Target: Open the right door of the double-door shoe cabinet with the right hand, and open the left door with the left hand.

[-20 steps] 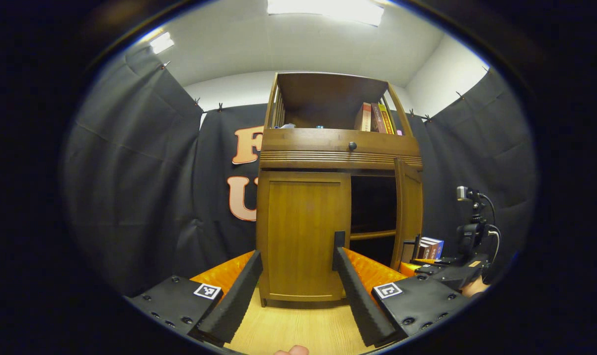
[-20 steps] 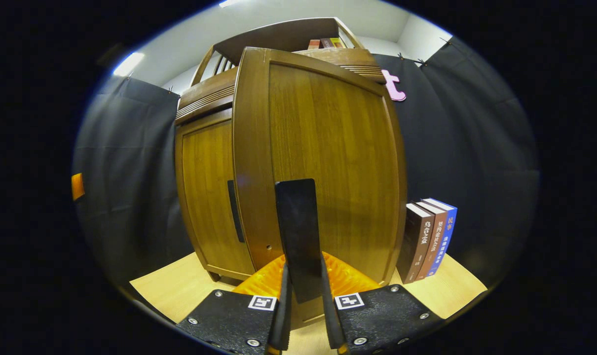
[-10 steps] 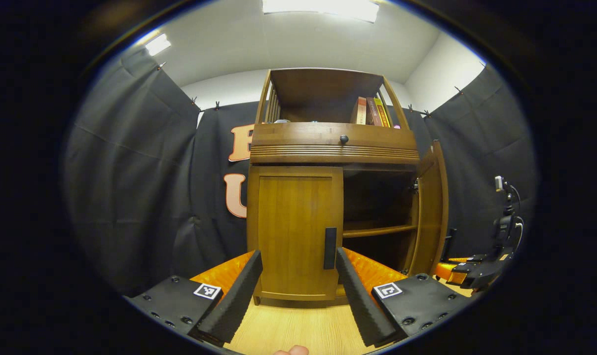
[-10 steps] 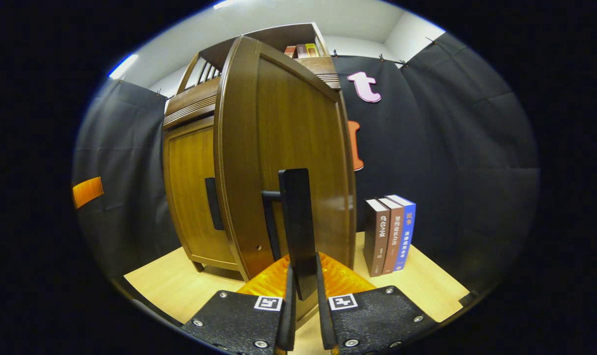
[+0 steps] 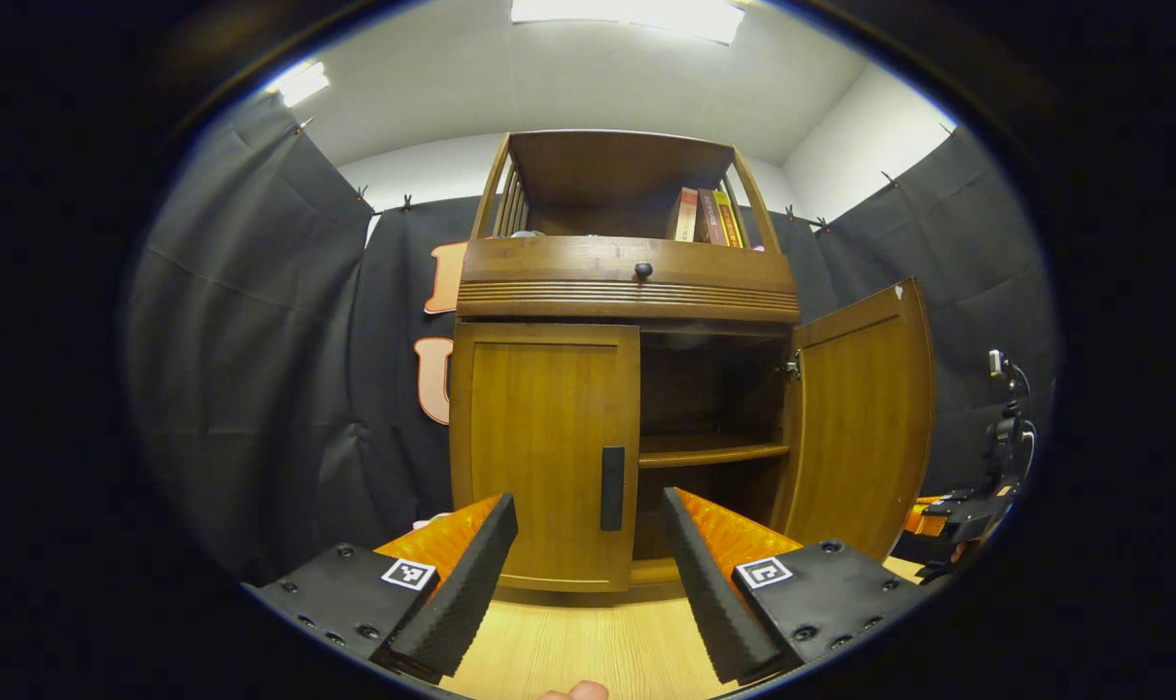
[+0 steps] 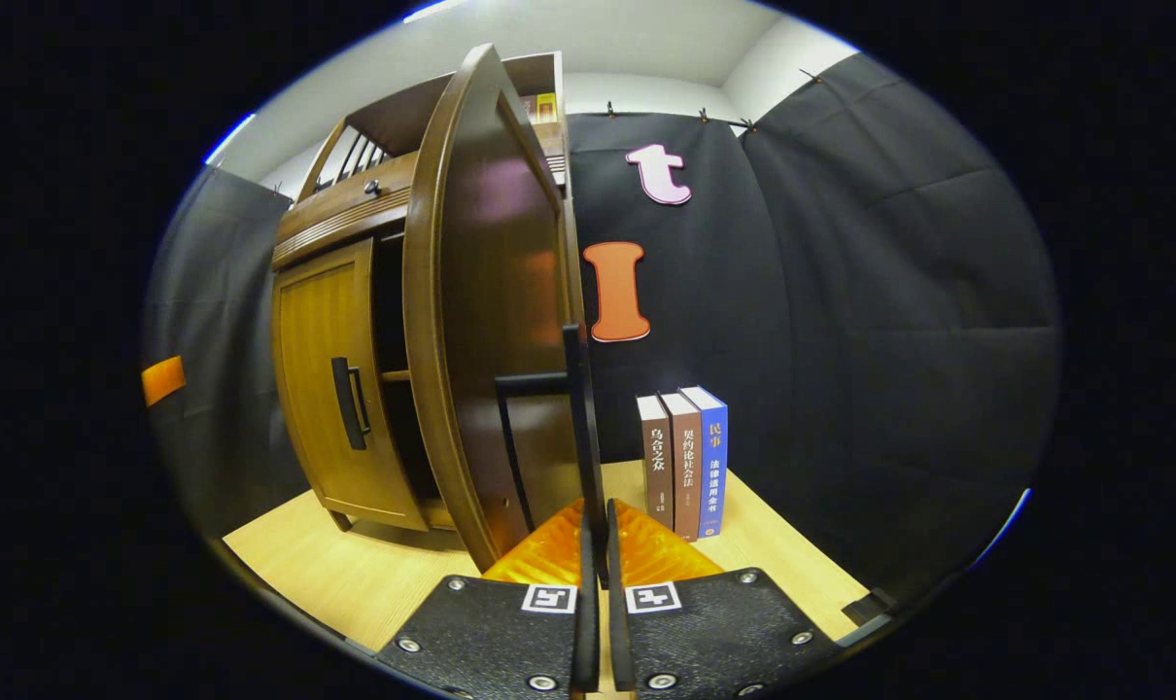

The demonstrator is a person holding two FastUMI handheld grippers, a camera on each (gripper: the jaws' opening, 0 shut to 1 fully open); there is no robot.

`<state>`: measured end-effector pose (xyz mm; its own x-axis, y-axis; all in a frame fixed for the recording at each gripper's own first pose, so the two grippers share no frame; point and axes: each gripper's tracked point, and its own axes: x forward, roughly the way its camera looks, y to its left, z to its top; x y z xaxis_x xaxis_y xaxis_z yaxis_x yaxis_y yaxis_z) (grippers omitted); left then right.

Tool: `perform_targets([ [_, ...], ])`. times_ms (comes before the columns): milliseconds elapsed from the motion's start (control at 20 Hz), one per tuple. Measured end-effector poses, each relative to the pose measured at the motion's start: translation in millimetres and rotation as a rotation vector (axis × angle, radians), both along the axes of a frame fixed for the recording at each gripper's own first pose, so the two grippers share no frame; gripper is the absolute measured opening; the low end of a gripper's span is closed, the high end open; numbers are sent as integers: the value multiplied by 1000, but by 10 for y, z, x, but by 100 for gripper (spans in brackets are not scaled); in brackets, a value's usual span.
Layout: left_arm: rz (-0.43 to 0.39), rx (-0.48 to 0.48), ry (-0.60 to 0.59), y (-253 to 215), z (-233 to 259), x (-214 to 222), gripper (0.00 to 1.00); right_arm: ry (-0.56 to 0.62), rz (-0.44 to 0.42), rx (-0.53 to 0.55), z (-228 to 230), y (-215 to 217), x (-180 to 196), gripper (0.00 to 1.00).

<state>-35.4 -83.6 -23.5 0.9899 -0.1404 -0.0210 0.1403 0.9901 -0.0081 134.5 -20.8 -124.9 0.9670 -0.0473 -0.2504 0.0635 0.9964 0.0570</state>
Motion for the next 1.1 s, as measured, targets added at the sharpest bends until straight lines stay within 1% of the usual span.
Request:
perform_targets([
  [100, 0, -2, 3, -16, -12, -19, 95, 1, 44, 3, -4, -24, 0, 4],
  [400, 39, -18, 19, 20, -93, -17, 94, 20, 148, 29, -15, -53, 8, 4],
  [450, 42, -20, 20, 23, -98, -12, 98, 14, 170, 39, -10, -64, 23, 4],
  [500, 44, -19, 21, 32, -106, -9, 97, 11, 193, 58, -17, -27, 38, 13],
  [550, 46, -15, 22, 40, -108, -1, 96, 7, 218, 76, -11, 17, 50, 8],
  [650, 48, -8, 20, 52, -112, 10, 95, 11, 264, 99, -12, 93, 33, 10],
  [700, 51, -6, 18, 58, -114, 10, 94, 16, 265, 105, -13, 90, 24, 19],
  [750, 53, -4, 20, 60, -126, 22, 94, 15, 265, 99, -11, 99, 8, 21],
  [800, 57, -5, 22, 73, -150, 16, 94, 0, 269, 69, -2, 73, 25, 12],
  [850, 59, -8, 27, 86, -172, 13, 95, -16, 262, 45, 23, 7, 49, 12],
  [1050, 63, -13, 44, 139, -200, -9, 94, -21, 213, 48, 39, 11, -9, 12],
  [1100, 66, -5, 45, 155, -209, -10, 94, -14, 192, 34, 26, -23, -41, 21],
])
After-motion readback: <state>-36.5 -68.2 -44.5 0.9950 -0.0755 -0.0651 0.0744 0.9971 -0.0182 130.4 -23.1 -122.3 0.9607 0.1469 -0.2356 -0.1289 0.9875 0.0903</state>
